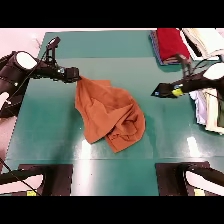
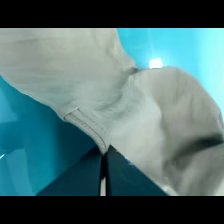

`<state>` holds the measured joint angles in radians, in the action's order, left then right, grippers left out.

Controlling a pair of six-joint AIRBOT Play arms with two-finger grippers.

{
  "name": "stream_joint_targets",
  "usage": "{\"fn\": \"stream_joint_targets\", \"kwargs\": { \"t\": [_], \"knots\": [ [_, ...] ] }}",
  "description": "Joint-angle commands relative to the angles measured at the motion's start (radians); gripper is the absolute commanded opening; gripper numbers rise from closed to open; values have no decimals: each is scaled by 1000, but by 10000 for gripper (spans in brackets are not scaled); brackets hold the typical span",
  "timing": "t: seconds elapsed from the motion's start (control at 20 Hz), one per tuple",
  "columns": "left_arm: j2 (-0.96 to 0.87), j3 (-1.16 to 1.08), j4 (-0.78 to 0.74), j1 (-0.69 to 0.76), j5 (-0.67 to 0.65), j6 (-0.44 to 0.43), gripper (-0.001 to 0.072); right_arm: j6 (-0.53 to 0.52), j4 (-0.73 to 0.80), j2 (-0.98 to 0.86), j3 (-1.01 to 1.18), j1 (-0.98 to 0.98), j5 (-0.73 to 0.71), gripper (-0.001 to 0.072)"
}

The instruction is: Fold the shirts.

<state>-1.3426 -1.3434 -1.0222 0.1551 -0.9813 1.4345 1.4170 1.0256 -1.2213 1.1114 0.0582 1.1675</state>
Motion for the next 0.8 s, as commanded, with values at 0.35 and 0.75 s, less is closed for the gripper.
{"fn": "stream_joint_targets", "kwargs": {
  "t": [0.35,0.75],
  "knots": [
    [1,-14,-48,-4,-50,-3,26,-51,-79,-418,241,253,-118,554],
    [31,-65,-45,-4,-60,5,24,-72,12,-441,434,270,-117,16]
  ]
}}
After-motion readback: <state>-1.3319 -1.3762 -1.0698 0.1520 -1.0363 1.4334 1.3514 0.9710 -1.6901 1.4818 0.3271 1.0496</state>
